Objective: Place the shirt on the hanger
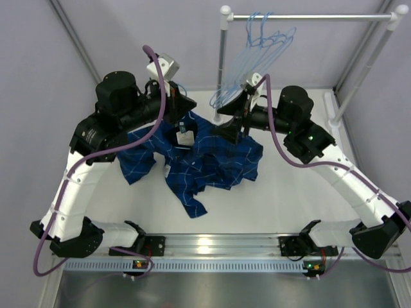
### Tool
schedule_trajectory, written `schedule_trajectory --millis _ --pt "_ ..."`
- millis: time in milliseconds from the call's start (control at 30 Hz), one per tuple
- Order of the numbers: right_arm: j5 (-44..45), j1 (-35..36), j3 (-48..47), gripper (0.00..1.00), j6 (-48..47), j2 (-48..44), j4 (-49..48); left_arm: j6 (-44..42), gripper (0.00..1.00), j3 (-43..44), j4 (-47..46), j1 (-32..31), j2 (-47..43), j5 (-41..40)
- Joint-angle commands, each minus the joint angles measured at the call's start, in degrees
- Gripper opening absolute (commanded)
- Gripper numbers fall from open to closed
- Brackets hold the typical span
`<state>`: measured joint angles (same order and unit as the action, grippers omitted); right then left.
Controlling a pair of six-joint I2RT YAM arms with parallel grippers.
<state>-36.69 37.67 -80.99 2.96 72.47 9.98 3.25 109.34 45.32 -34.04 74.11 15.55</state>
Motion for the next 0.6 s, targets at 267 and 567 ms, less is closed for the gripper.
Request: schedule_trajectory --millis 267,567 --pt "2.6 -0.4 10.0 0.59 12.2 -2.9 -16.7 -0.2 0.00 2.4 -3.4 -0.1 0.2 -1.2" --pt "0.5 1.5 10.9 0.35 5.1 -2.7 -13.9 0.3 0.00 2.9 -3.4 -0.1 0.3 1.8"
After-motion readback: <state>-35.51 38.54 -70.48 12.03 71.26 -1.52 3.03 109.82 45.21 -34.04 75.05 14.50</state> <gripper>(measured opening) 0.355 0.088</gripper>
